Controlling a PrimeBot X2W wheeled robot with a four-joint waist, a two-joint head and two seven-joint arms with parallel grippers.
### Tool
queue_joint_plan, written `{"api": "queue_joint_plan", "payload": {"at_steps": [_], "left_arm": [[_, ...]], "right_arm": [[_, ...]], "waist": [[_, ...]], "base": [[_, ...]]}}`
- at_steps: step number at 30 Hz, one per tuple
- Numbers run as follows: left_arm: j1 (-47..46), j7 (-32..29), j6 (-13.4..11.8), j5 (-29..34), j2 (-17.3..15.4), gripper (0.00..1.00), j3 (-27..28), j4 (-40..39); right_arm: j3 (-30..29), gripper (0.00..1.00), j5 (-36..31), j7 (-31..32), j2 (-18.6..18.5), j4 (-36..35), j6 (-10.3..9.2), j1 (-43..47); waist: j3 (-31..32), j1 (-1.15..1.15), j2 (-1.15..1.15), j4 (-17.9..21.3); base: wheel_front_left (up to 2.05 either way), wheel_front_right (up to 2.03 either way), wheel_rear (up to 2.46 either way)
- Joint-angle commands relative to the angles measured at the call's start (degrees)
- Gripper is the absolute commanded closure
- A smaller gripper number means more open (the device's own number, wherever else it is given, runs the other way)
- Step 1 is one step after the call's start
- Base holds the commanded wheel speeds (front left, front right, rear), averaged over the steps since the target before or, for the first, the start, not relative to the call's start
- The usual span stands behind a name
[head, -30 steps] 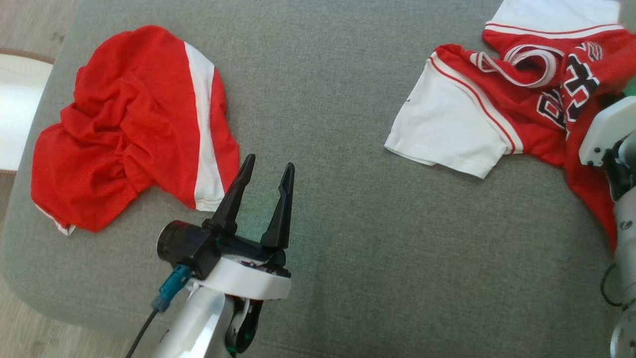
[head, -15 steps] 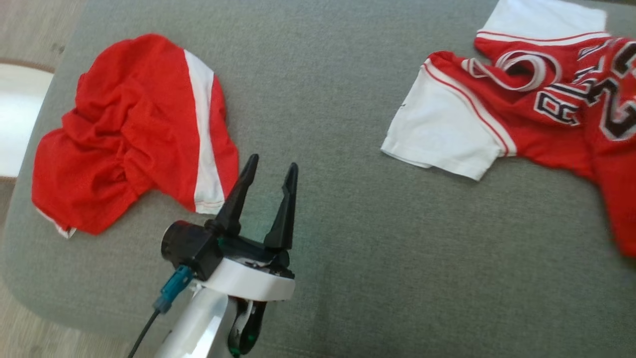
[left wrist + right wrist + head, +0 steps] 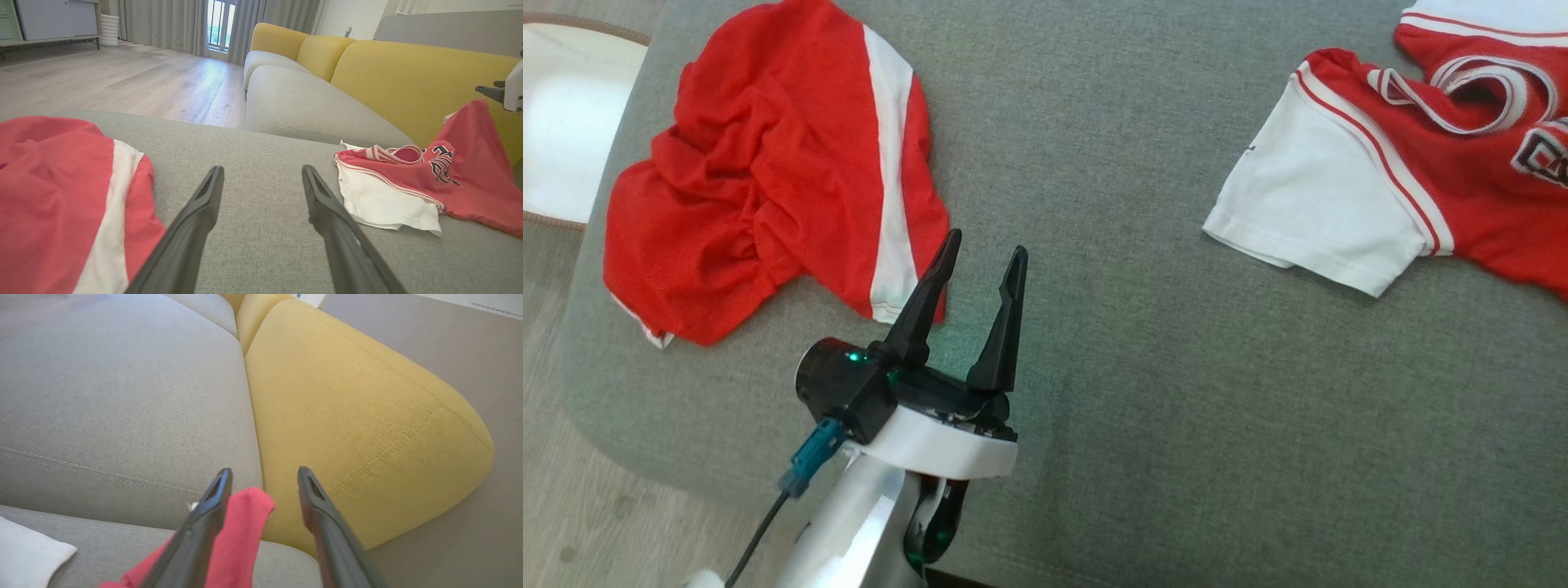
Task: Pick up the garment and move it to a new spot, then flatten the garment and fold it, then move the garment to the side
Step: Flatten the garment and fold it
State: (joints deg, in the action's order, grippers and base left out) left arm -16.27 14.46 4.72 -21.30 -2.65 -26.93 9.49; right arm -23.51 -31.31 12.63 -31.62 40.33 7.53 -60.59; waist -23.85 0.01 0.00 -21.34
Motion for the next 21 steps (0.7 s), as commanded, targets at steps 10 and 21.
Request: {"api": "queue_joint_plan", "payload": {"at_steps": [10, 21], "left_arm": [[-1.09, 0.54, -0.25, 0.47, -0.22, 0.0, 3.66, -1.12], [2.9, 0.54, -0.41, 2.05, -0.22, 0.0, 9.45, -1.87]], "right_arm": [[-2.4, 0.0, 1.67, -9.11, 7.86, 1.43, -0.04, 1.51], [3.13, 0.0, 14.46, -22.73, 22.84, 0.83, -0.04, 13.97]], "waist": [[4.23, -0.01, 0.0, 4.36], [14.2, -0.01, 0.0, 13.49]], "base": [[0.0, 0.0, 0.0], [0.0, 0.0, 0.0]]}}
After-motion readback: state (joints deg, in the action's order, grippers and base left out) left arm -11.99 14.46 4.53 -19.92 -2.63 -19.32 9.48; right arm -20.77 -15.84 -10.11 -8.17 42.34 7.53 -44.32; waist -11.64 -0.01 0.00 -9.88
